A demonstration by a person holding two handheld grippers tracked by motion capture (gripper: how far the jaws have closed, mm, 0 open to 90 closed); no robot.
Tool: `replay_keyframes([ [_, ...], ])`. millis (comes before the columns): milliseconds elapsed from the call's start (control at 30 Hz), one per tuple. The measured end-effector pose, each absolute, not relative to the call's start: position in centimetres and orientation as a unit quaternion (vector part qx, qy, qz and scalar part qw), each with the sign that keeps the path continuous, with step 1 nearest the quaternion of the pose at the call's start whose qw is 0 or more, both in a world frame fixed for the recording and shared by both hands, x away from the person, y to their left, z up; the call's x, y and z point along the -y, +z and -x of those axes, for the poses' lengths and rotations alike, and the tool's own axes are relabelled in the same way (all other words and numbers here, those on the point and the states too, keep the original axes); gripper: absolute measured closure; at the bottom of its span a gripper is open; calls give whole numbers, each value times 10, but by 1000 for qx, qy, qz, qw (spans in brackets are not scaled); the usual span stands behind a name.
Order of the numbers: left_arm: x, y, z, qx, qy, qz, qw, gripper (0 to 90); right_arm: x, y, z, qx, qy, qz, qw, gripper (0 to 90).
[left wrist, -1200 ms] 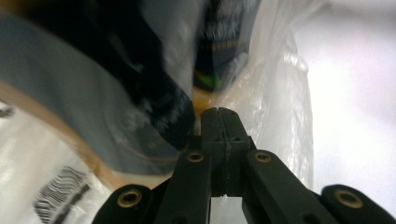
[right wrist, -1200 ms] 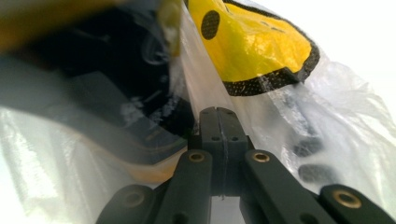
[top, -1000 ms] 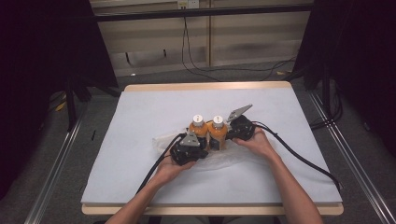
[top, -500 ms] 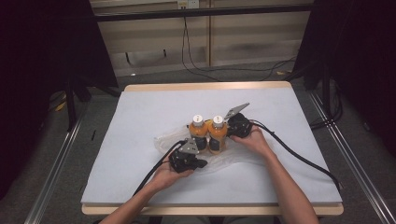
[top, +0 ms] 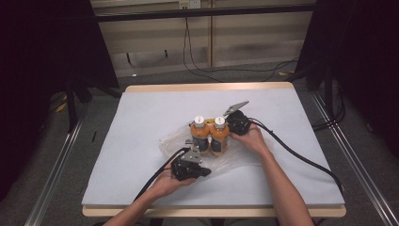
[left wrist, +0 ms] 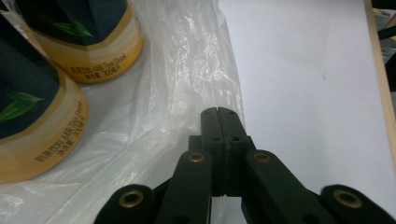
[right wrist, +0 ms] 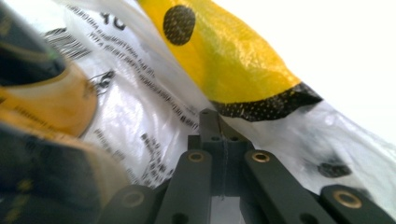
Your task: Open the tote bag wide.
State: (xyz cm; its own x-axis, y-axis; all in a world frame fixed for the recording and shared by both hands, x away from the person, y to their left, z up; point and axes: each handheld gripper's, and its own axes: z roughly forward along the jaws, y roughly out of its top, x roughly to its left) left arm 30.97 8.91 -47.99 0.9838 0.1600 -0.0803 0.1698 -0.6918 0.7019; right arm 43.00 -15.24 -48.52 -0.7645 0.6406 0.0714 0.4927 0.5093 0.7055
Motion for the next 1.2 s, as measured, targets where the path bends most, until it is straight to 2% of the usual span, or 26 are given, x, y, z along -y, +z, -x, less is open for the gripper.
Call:
replay_keyframes([
  [333,-90,-480,-309,-79,-15,-918,389,900,150,-485,-446,-857,362,-352,103,900],
  [533,-98,-477,-311,-77,-17,-926,369,900,150,-485,-452,-852,358,-364,114,900],
  [567,-98,-478,-311,-79,-20,-923,375,900,148,-484,-453,-855,349,-361,129,900],
  [800,-102,-476,-311,-75,-28,-927,367,900,149,-484,-458,-851,343,-372,142,900],
  [867,-101,-478,-310,-80,-31,-921,380,900,146,-483,-456,-855,328,-363,168,900],
  [933,-101,-478,-310,-81,-33,-921,380,900,145,-483,-456,-857,330,-359,166,900],
  [1033,-103,-473,-315,-90,-37,-911,400,888,149,-479,-452,-852,354,-364,127,900],
  [1200,-108,-466,-319,-108,-41,-894,432,875,150,-464,-441,-847,384,-347,119,900],
])
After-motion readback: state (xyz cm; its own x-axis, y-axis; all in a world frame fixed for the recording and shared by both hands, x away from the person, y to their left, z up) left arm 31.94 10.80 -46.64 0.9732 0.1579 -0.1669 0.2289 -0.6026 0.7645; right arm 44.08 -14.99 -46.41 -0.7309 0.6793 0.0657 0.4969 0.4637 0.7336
